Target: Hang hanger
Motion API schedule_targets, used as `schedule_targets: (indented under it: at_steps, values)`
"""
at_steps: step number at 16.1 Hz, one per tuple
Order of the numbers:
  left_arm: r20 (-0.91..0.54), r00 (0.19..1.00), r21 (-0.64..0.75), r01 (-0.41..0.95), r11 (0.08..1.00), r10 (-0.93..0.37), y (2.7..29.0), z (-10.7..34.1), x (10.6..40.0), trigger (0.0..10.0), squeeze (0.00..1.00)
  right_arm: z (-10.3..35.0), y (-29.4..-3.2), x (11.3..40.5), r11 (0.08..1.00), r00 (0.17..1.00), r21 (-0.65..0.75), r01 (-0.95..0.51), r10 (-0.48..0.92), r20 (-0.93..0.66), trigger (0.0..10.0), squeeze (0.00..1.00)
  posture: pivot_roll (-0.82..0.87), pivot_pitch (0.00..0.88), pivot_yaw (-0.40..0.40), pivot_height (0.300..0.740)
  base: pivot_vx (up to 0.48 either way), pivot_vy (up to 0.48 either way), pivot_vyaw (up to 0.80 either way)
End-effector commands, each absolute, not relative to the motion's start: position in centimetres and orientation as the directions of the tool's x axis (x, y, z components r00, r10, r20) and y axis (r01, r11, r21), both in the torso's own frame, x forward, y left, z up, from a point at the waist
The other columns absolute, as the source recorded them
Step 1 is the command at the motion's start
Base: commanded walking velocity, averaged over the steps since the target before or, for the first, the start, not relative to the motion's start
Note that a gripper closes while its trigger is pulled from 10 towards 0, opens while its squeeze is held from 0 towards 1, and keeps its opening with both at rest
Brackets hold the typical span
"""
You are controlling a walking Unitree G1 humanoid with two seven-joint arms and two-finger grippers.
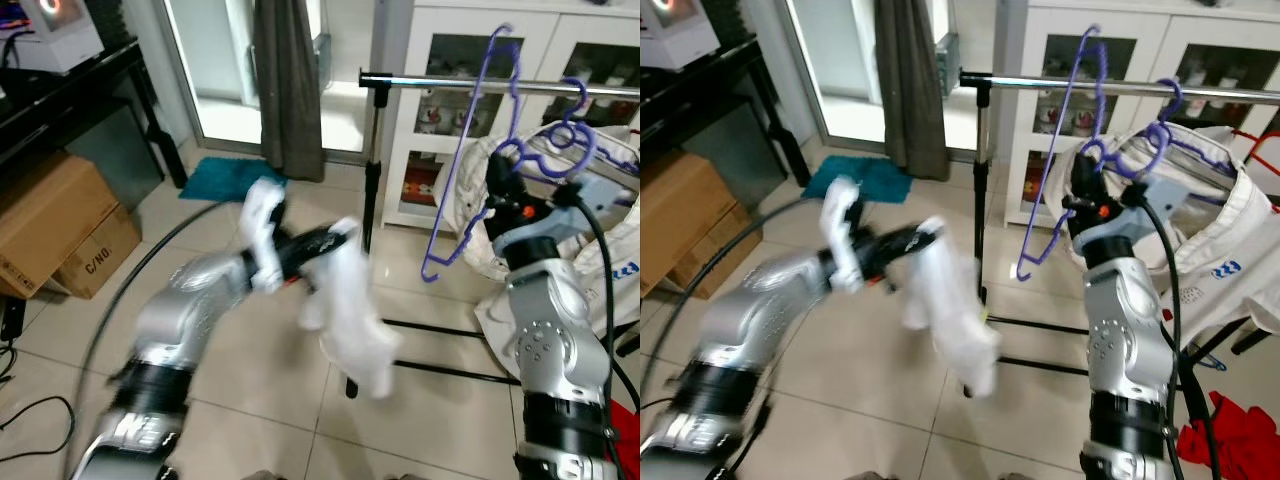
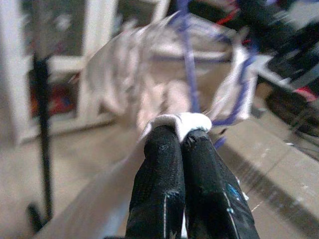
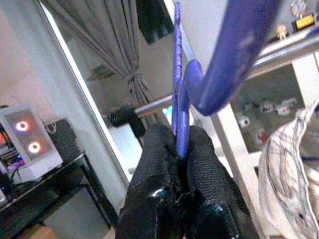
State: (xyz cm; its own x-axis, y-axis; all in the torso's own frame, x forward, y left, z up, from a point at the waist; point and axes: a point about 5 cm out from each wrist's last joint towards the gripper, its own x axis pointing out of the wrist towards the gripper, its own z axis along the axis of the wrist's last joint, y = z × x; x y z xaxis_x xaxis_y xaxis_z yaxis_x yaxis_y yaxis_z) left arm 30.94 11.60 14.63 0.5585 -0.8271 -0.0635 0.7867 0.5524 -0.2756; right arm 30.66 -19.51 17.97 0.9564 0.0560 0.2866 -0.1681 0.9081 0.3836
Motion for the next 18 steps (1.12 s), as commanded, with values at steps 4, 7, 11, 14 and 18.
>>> schedule_targets:
  at_steps: [4, 7, 11, 14, 18]
  values:
    - [-0.214, 0.752, -0.135, 0.609, 0.782, -0.623, 15.2, 12.3, 30.5, 0.0, 0.0, 16.8, -19.6, 28.1, 0.897, 0.959, 0.394, -0.198, 0.095, 0.266, 1.5, 0.0, -0.17, 0.0, 0.06, 0.74, 0.0, 0.0, 0.0]
    - [-0.162, 0.858, -0.118, 0.474, 0.873, -0.488, 16.1, 11.8, 29.6, 0.0, 0.0, 12.8, -18.6, 25.8, 0.954, 0.984, 0.24, -0.178, 0.177, 0.028, 10.0, 0.0, -0.15, 0.0, 0.035, 0.74, 0.0, 0.0, -0.27]
    - [-0.119, 0.896, -0.123, 0.414, 0.902, -0.428, 16.2, 11.0, 28.3, 10.0, 0.0, 11.4, -17.4, 24.7, 0.984, 0.98, 0.023, -0.178, 0.179, -0.082, 10.0, 0.0, -0.16, 0.0, 0.015, 0.74, 0.0, 0.0, -0.8]
    - [-0.122, 0.895, -0.107, 0.417, 0.903, -0.428, 15.7, 10.7, 28.1, 10.0, 0.0, 10.6, -17.6, 23.8, 0.985, 0.975, -0.013, -0.172, 0.168, -0.146, 10.0, 0.0, -0.17, 0.0, 0.002, 0.74, 0.0, 0.0, -0.8]
    - [-0.115, 0.89, -0.091, 0.432, 0.897, -0.44, 15.2, 10.8, 27.5, 10.0, 0.0, 10.6, -19.1, 22.4, 0.996, 0.986, -0.019, -0.082, 0.078, -0.149, 10.0, 0.0, -0.14, 0.0, -0.011, 0.74, 0.0, 0.0, -0.8]
